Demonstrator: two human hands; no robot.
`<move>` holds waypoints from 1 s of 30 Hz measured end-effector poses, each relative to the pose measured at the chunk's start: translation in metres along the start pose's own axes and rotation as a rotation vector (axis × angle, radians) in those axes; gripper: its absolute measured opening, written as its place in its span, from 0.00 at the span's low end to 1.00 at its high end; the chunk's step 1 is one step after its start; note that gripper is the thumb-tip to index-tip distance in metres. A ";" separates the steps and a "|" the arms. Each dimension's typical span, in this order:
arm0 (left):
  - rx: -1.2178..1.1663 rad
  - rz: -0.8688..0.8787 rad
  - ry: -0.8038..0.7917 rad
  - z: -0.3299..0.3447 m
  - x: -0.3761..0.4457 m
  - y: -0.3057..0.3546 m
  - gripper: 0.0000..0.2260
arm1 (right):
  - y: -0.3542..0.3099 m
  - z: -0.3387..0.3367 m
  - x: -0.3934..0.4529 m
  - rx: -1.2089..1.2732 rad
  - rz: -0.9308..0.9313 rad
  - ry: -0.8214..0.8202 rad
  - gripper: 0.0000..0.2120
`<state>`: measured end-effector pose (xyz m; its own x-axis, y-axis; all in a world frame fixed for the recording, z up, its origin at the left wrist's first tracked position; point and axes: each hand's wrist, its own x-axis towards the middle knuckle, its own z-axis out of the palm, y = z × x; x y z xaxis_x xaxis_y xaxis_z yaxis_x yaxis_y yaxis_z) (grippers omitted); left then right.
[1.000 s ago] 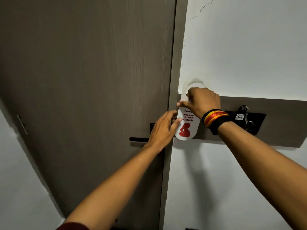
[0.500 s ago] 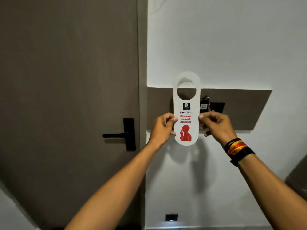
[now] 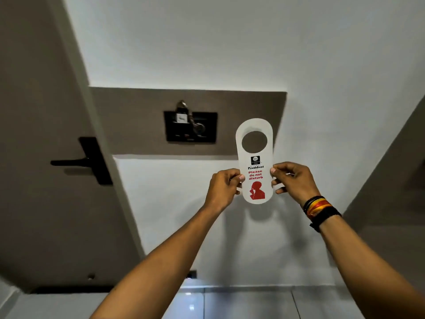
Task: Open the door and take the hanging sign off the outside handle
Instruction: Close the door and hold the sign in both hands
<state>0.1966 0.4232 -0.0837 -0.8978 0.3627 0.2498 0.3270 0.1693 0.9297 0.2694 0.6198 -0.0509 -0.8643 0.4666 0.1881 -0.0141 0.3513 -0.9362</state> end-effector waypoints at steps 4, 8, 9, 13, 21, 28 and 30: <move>0.004 -0.043 -0.077 0.128 -0.001 0.005 0.10 | 0.069 -0.106 0.017 0.022 0.093 -0.015 0.03; 0.040 -0.073 -0.123 0.230 -0.013 -0.010 0.10 | 0.136 -0.184 0.013 0.092 0.203 -0.001 0.03; 0.058 -0.091 -0.155 0.254 -0.016 -0.015 0.09 | 0.157 -0.203 0.009 0.124 0.236 0.013 0.03; 0.134 -0.137 -0.286 0.342 -0.026 -0.036 0.10 | 0.236 -0.264 -0.018 0.166 0.404 0.085 0.02; 0.084 -0.319 -0.408 0.484 -0.040 -0.059 0.09 | 0.336 -0.343 -0.035 0.212 0.632 0.346 0.03; 0.054 -0.487 -0.520 0.546 -0.034 -0.069 0.16 | 0.383 -0.372 -0.013 0.138 0.843 0.429 0.05; 0.023 -0.538 -0.487 0.557 -0.030 -0.073 0.17 | 0.401 -0.376 -0.006 0.128 0.904 0.442 0.03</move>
<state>0.3640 0.9101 -0.3100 -0.7049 0.5898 -0.3940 -0.1116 0.4564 0.8828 0.4580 1.0626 -0.3162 -0.3144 0.7821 -0.5380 0.4771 -0.3598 -0.8018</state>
